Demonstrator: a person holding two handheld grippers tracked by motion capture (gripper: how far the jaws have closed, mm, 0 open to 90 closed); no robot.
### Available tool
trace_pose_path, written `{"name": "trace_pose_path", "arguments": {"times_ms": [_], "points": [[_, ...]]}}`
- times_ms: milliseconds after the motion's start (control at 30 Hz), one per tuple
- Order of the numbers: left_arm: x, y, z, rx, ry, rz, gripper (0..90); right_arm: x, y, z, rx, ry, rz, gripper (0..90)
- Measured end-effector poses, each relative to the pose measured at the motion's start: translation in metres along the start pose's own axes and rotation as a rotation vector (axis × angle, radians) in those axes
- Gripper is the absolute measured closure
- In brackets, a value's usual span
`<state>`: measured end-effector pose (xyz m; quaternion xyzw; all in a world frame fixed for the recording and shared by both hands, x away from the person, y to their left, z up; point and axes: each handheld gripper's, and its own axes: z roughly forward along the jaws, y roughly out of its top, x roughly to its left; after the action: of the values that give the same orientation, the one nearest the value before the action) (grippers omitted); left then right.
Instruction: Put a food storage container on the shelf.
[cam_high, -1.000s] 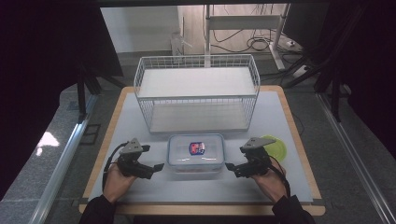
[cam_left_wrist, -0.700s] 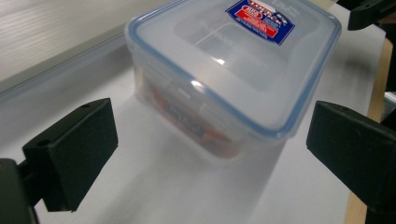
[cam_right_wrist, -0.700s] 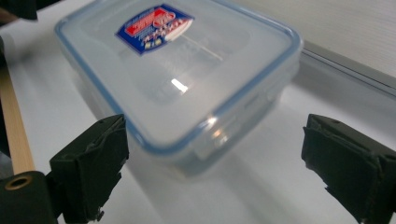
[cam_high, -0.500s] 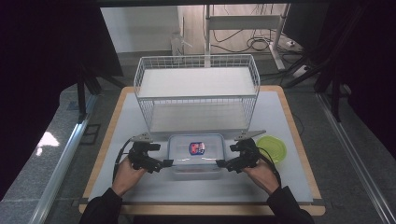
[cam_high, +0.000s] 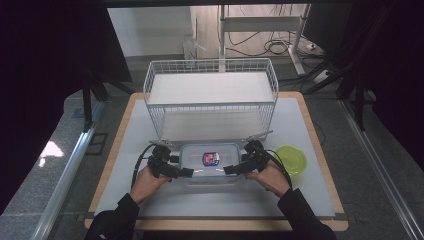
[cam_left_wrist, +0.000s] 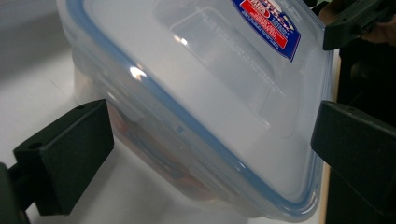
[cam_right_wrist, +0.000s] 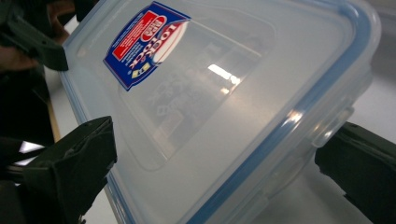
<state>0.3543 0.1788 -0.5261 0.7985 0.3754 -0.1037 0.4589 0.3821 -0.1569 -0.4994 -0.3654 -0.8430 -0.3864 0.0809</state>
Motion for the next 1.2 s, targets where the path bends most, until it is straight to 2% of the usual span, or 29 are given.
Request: {"name": "trace_pose_path", "arguments": {"times_ms": [67,133,267,433,567,600,733,800,933,1067,1200], "points": [[-0.003,0.001,-0.001,0.011,0.011,-0.008,1.0,-0.002,-0.001,-0.002,0.000,0.014,0.037,5.2],[-0.008,0.001,-0.003,0.019,0.037,0.027,2.9,-0.002,-0.001,-0.009,-0.002,0.011,0.051,11.9],[-0.019,-0.003,-0.010,0.022,0.072,0.079,7.8,0.005,-0.007,-0.015,0.001,0.003,0.048,16.6],[-0.029,-0.016,-0.018,-0.006,0.080,0.095,19.7,0.016,-0.016,-0.023,-0.009,-0.021,0.010,24.2],[-0.035,-0.021,-0.023,-0.035,0.093,0.106,27.7,0.019,-0.023,-0.034,-0.045,-0.008,0.023,36.2],[-0.036,-0.022,-0.024,-0.043,0.093,0.105,29.1,0.019,-0.026,-0.035,-0.053,-0.002,0.025,37.9],[-0.034,-0.029,-0.029,-0.104,0.065,0.051,40.1,0.019,-0.034,-0.042,-0.078,0.024,0.039,45.8],[-0.035,-0.030,-0.030,-0.112,0.066,0.045,43.2,0.019,-0.037,-0.043,-0.091,0.034,0.044,47.4],[-0.035,-0.030,-0.030,-0.135,0.067,0.015,45.3,0.021,-0.038,-0.043,-0.113,0.022,0.073,47.8],[-0.038,-0.029,-0.031,-0.149,0.100,0.022,49.5,0.028,-0.038,-0.045,-0.146,-0.025,0.048,49.8],[-0.040,-0.028,-0.031,-0.153,0.115,0.019,49.9,0.028,-0.037,-0.046,-0.173,-0.024,0.062,50.0]]}}
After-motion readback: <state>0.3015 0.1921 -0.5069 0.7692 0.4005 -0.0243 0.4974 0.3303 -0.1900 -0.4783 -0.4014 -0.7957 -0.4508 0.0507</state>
